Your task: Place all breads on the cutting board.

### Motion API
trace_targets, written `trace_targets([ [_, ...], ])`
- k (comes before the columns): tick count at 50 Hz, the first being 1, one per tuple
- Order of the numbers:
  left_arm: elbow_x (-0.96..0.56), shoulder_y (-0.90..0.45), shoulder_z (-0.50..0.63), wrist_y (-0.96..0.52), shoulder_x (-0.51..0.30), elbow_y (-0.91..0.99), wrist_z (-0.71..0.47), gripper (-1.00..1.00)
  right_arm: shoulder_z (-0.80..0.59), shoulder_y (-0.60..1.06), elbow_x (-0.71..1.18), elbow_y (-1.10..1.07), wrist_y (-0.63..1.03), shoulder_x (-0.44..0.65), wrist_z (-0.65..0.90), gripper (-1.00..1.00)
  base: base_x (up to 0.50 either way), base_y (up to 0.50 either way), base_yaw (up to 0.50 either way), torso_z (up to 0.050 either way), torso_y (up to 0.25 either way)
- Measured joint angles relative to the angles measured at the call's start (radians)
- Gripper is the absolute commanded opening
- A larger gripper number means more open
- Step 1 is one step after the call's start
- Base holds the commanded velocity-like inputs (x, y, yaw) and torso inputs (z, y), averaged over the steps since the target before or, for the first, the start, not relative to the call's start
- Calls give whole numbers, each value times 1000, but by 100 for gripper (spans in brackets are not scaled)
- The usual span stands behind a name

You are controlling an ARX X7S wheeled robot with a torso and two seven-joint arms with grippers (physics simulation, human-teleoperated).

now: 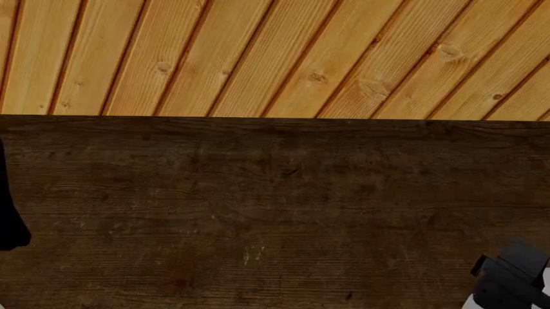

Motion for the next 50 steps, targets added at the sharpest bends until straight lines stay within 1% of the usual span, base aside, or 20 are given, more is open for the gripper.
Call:
trace_targets([
  [9,14,6,3,5,-1,-1,11,100,-16,-46,-7,3,-59,-24,-15,100,0,0,0,0,0],
  [27,51,29,2,19,-5,8,33,100,-40,-124,-21,2,-147,-28,-59,100,0,0,0,0,0],
  [50,80,57,-1,35,-14,11,41,100,-57,-193,-25,34,-200,-48,-113,100,0,0,0,0,0],
])
